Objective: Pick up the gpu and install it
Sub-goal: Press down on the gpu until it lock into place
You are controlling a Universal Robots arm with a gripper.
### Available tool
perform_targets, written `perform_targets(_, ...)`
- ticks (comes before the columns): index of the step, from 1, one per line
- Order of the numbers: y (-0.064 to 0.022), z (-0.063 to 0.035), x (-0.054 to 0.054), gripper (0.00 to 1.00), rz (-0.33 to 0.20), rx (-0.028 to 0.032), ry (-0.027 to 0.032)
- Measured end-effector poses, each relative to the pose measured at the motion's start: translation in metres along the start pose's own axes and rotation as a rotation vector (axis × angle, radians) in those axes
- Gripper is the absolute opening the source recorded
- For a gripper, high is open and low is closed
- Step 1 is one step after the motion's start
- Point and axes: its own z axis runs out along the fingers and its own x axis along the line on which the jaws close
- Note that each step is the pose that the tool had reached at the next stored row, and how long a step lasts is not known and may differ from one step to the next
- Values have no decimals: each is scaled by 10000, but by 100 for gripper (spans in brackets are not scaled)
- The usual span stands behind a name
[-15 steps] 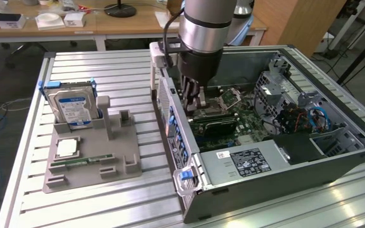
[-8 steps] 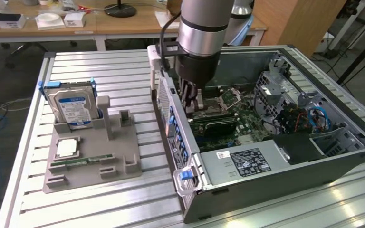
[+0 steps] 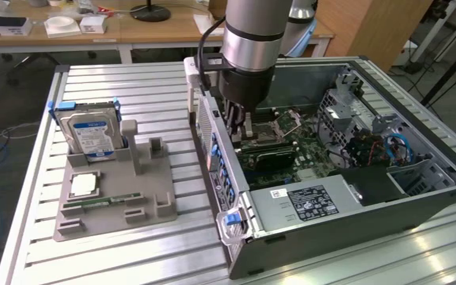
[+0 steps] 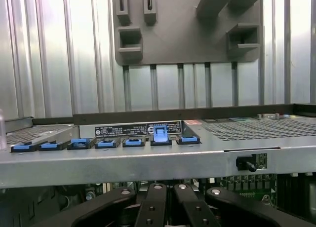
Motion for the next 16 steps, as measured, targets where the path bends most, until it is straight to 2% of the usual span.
perform_targets(3, -35, -7, 1, 11, 1, -163, 13)
perform_targets(8, -51, -14, 2, 11, 2, -321, 37)
perform_targets(14, -52, -4, 18, 11, 5, -325, 36)
perform_targets(16, -53, 30, 28, 11, 18, -326, 38)
